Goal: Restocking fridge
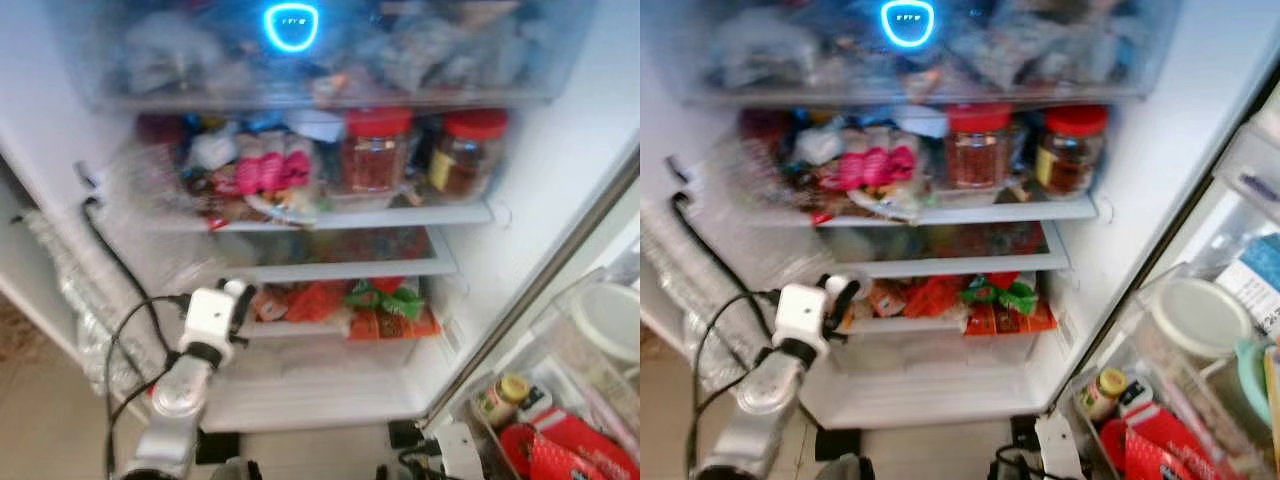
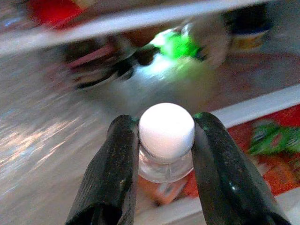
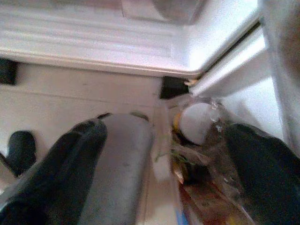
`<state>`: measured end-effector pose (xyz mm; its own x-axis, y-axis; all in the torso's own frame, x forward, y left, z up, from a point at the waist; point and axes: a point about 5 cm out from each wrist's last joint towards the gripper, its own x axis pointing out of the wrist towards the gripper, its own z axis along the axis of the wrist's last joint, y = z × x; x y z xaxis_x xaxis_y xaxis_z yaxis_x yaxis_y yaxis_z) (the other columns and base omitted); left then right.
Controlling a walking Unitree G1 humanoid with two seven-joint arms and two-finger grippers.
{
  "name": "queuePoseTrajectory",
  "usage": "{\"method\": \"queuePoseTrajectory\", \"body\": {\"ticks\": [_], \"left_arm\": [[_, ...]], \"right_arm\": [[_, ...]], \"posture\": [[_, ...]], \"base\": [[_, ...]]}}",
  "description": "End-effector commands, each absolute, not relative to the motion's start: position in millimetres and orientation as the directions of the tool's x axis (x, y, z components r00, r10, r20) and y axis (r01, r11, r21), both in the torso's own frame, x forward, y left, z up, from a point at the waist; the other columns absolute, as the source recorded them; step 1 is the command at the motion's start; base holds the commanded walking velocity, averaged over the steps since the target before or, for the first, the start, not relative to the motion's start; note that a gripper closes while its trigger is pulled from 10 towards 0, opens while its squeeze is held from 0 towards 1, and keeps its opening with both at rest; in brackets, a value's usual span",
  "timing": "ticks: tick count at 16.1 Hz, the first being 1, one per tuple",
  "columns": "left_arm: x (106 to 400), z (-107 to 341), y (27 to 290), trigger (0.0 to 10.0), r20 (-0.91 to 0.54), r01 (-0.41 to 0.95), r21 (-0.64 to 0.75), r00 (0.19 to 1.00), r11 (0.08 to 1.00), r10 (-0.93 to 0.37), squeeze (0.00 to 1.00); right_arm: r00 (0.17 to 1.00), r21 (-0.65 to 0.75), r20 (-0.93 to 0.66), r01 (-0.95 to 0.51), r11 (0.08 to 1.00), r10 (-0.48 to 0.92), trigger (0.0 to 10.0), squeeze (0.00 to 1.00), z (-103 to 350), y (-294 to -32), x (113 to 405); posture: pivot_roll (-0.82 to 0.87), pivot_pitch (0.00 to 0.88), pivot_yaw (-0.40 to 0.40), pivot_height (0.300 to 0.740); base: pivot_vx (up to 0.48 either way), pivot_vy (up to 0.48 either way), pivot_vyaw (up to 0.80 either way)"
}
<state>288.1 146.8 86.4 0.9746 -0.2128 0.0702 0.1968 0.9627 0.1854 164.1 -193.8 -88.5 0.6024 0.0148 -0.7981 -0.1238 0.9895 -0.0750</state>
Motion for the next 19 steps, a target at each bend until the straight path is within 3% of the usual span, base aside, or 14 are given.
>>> {"method": "queuePoseTrajectory", "body": {"ticks": [1, 19], "left_arm": [[289, 97, 148, 10.0, 0.118, 0.195, 0.219, 0.967, 0.956, -0.225, 0.00], [294, 86, 145, 10.0, 0.084, 0.236, 0.194, 0.963, 0.952, -0.256, 0.00]], "right_arm": [[0.565, -0.081, -0.825, -0.115, 0.990, -0.002, 10.0, 0.00, -93, -197, 153], [0.567, -0.077, -0.824, -0.110, 0.991, -0.001, 10.0, 0.00, -93, -196, 153]], "posture": [[-0.08, 0.030, -0.019, 0.635], [-0.08, 0.034, -0.019, 0.635]], "base": [[0.266, 0.000, 0.00], [0.243, 0.000, 0.00]]}}
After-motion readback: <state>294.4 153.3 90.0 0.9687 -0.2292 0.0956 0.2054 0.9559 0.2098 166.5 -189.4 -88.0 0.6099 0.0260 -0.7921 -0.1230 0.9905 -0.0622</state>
